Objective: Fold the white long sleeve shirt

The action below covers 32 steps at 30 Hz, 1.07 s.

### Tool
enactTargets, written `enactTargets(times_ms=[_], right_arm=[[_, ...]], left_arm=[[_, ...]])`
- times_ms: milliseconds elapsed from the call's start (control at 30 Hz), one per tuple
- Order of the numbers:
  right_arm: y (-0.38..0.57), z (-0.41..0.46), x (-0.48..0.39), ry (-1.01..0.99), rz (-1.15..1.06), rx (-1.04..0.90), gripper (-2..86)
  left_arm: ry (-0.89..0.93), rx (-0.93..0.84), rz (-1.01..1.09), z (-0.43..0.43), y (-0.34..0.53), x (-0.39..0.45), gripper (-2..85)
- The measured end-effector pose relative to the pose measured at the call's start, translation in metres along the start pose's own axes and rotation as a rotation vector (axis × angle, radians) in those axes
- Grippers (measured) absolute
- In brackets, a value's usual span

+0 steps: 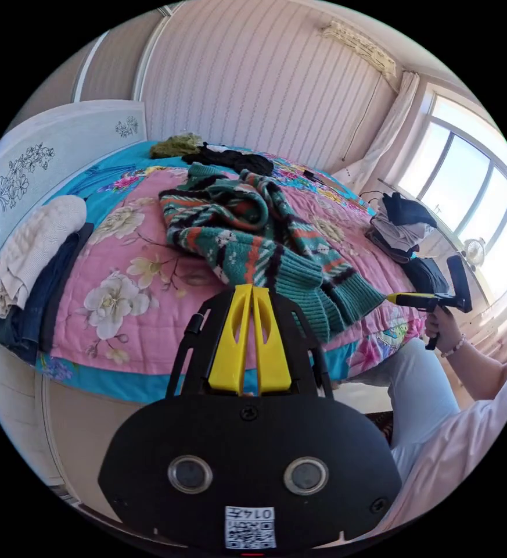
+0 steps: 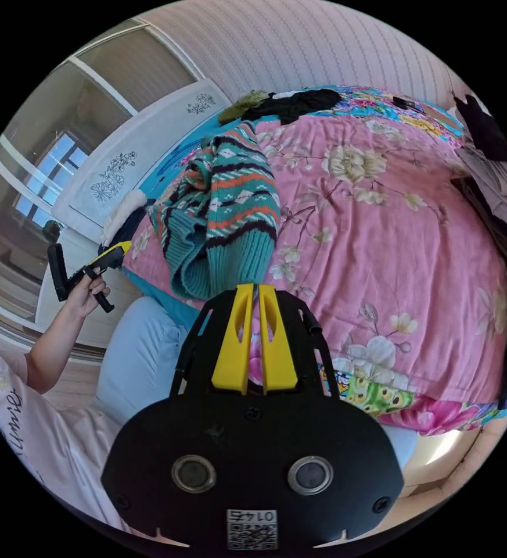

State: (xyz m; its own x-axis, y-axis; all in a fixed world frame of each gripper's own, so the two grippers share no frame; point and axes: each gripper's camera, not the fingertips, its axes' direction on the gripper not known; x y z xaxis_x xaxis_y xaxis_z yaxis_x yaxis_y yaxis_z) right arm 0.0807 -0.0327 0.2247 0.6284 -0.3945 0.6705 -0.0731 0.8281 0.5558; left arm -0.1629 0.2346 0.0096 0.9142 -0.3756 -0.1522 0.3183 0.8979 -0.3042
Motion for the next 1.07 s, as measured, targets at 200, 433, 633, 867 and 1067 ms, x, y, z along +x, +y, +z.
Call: enactTargets(times_ms=[200,433,633,867,1067], right_arm=[[-0.024,0.027,-0.085,0.258,-0.230,0.031,8.0],[-0.021,0.069,-0.170,0.383,-0.410,0.018,11.7],[-0.013,0.088,-0.203,0.255,-0.476,0.022,12.7],[-0.011,0.208,-0.185,0.315,-0.444,-0.253,14.9],[0.011,0.243,-0.182,0.353,-0.470,-0.299,10.1]], left_arm=[[-0.018,-0.013,0.196,0.016,-0.005,0.034,4.5],[-0.118,-0.178,0.346,0.108,0.020,0.074,12.8],[-0.157,-0.185,0.342,0.128,0.063,0.062,13.8],[-0.140,-0.196,0.327,0.133,0.100,0.040,13.4],[-0.100,-0.198,0.305,0.118,0.134,0.019,6.3]])
